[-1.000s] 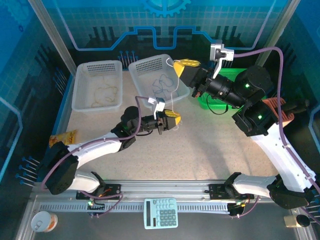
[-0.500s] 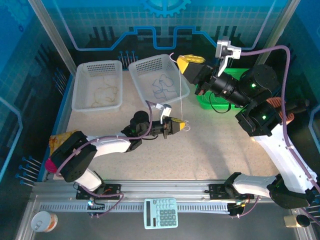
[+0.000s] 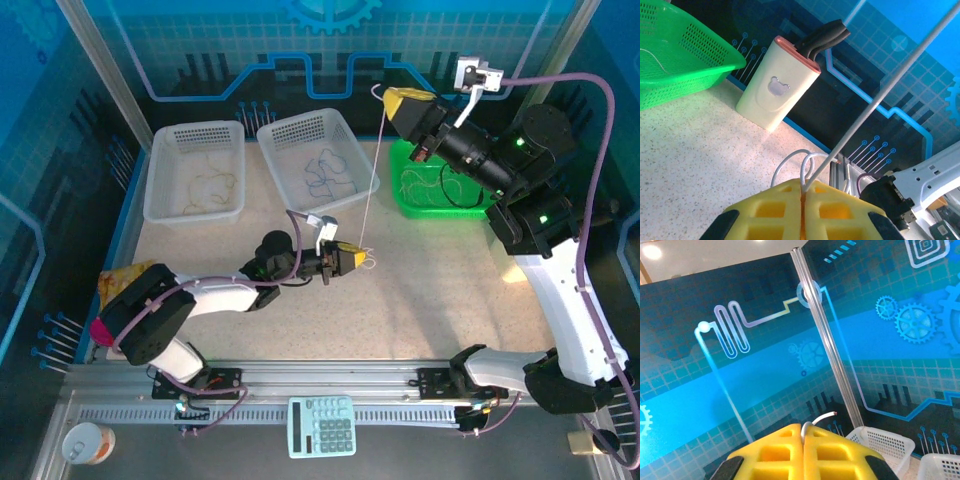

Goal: Untangle the cables

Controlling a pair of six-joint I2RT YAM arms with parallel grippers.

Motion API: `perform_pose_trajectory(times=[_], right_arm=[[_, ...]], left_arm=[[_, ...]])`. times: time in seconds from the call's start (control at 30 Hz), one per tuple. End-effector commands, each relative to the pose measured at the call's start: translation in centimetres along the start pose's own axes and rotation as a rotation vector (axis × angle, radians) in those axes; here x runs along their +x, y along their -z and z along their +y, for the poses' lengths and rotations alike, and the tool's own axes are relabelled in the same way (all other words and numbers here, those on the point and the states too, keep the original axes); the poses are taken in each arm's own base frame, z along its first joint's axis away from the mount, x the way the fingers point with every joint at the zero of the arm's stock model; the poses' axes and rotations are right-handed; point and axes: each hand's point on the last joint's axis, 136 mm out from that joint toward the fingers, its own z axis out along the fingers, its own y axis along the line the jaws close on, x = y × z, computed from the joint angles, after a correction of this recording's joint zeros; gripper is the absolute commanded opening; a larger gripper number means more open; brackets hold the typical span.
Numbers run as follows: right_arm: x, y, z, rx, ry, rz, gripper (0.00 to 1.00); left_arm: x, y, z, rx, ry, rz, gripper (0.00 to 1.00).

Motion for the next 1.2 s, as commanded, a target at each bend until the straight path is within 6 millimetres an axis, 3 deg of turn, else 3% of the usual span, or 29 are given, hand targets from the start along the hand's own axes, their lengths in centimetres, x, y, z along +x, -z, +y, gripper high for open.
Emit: perform_pose_trajectory(times=[0.0, 0.23, 0.37, 0.57, 0.7, 1.0, 1.17], right_arm=[[-4.9, 2.0, 3.2, -0.08, 0.065, -0.151, 0.0], [-4.3, 1.9, 1.6, -0.049, 0.048, -0.136, 0.0], [-3.7, 1.4, 0.0, -0.019, 0.038, -0.114, 0.0], [-2.6, 0.8, -4.3, 0.076, 0.027, -0.083, 0.0], [-1.7, 0.5, -7.1, 0.117, -0.006, -0.064, 0.0], [-0.1, 0.8, -11.5, 0.227, -0.001, -0.032, 0.0], [-0.2, 1.0, -14.8, 0.319, 0.018, -0.034, 0.0]], left_arm=[[3.8, 0.7, 1.5, -0.056, 0.057, 0.114, 0.11], [4.3, 1.2, 1.7, -0.077, 0.056, 0.134, 0.3], [4.2, 1.4, 1.7, -0.088, 0.048, 0.13, 0.32], [3.0, 2.0, 1.1, -0.104, 0.037, 0.097, 0.37], [1.9, 2.8, 0.5, -0.129, 0.015, 0.06, 0.47], [0.0, 5.0, -0.9, -0.179, -0.023, 0.004, 0.61], [-0.9, 6.5, -1.1, -0.231, -0.028, -0.041, 0.7]])
